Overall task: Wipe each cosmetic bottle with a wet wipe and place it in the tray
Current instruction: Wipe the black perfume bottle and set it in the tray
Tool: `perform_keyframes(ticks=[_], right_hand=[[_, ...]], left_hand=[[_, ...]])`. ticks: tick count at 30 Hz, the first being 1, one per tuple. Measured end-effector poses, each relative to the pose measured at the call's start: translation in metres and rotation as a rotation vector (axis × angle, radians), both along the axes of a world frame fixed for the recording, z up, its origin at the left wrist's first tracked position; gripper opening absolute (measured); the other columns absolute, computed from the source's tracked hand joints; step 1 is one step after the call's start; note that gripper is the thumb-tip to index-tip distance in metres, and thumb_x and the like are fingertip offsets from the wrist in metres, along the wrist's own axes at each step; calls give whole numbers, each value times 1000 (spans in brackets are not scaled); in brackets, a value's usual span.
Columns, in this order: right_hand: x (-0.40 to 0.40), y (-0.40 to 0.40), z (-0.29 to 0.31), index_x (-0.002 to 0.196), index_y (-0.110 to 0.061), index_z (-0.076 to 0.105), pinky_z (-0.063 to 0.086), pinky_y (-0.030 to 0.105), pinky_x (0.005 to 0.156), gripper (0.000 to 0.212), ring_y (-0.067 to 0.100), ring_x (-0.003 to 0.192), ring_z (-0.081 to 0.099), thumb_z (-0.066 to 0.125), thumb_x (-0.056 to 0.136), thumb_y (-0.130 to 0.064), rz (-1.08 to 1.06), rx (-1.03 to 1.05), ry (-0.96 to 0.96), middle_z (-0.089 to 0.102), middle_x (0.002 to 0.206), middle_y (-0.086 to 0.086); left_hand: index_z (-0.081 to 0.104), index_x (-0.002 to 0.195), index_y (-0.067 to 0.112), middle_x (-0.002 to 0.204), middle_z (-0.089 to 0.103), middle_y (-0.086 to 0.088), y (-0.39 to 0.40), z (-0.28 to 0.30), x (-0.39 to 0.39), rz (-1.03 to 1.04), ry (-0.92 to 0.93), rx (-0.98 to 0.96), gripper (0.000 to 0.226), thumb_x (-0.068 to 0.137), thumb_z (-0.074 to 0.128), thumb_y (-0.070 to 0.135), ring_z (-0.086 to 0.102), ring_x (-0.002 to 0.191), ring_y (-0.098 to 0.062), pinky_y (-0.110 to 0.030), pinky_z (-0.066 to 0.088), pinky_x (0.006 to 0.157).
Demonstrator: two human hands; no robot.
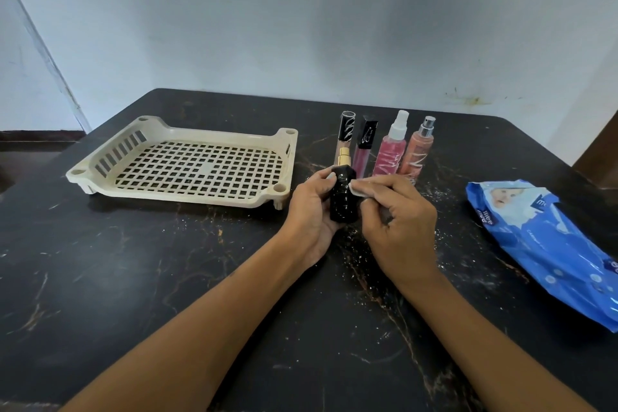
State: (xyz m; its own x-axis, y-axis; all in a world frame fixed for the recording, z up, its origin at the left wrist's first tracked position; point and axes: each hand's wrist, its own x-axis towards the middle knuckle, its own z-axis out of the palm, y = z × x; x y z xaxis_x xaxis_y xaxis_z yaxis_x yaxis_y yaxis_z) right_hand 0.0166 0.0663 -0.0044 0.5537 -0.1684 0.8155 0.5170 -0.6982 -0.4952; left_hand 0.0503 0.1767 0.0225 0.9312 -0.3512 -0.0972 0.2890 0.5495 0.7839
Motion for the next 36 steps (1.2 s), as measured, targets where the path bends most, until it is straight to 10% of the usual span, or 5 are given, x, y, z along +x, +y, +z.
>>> perform_keyframes(ticks=[36], right_hand=[[-4, -8, 7, 104, -1, 73, 41, 3, 89, 26, 4, 95, 60, 63, 83, 10, -111, 68, -21, 67, 101, 1]], left_hand=[[54, 119, -5, 94, 64, -14, 1, -2, 1, -57, 57, 34, 34, 94, 31, 2, 64, 79, -19, -31, 55, 73]])
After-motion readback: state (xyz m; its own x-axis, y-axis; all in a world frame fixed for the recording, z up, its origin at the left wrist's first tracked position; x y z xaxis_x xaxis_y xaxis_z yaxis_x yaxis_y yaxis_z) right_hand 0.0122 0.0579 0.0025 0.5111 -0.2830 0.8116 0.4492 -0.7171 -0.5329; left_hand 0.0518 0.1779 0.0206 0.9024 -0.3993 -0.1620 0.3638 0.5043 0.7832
